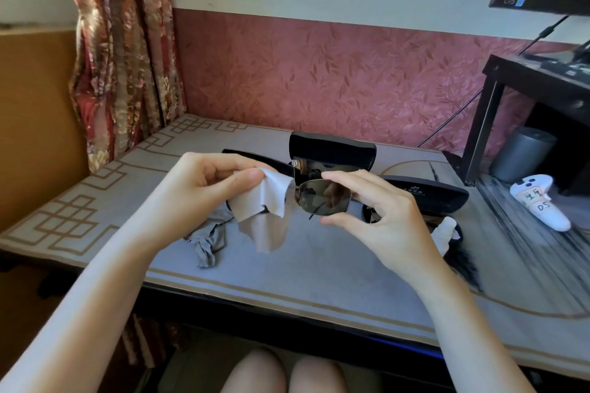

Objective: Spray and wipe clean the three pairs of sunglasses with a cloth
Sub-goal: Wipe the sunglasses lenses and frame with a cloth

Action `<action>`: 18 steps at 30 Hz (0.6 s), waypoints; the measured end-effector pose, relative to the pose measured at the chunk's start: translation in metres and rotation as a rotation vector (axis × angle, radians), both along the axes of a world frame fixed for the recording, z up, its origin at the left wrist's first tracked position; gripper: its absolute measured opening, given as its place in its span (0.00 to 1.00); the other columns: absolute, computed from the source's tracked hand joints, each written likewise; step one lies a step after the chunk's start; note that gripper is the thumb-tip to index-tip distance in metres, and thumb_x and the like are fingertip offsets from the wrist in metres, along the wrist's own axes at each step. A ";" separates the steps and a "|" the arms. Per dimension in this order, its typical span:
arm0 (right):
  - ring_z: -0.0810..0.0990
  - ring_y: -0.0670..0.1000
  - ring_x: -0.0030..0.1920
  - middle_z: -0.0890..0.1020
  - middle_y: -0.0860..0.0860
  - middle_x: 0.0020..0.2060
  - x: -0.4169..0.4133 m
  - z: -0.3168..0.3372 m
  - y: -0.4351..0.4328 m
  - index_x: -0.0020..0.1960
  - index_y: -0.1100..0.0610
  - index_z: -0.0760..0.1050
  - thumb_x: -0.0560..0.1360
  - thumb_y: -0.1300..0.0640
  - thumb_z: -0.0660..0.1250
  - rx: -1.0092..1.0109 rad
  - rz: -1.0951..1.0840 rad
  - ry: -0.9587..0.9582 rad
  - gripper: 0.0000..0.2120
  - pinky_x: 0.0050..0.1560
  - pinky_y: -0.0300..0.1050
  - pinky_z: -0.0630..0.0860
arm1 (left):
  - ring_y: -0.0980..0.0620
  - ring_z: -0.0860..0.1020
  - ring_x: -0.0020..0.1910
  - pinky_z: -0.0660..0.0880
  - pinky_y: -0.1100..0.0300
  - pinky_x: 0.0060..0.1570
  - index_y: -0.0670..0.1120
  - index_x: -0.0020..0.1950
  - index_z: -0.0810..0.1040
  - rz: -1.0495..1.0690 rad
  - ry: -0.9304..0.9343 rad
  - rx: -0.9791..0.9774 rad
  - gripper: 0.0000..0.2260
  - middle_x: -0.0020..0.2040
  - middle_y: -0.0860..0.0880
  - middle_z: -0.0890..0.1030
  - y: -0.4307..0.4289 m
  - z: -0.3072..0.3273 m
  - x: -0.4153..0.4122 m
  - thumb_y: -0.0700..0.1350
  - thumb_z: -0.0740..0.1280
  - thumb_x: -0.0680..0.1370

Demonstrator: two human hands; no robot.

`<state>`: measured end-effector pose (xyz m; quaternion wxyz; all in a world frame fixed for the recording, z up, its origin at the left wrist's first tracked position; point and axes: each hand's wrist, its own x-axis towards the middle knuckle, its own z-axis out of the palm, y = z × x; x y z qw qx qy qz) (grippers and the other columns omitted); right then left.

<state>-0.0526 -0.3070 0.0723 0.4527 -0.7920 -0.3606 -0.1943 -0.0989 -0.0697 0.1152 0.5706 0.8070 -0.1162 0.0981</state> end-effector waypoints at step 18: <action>0.78 0.41 0.53 0.81 0.49 0.51 0.001 0.004 0.002 0.62 0.58 0.78 0.68 0.62 0.77 0.003 0.004 -0.059 0.23 0.59 0.32 0.70 | 0.60 0.79 0.33 0.72 0.70 0.33 0.51 0.36 0.84 0.152 -0.028 0.226 0.08 0.34 0.53 0.84 -0.017 0.008 0.006 0.52 0.71 0.73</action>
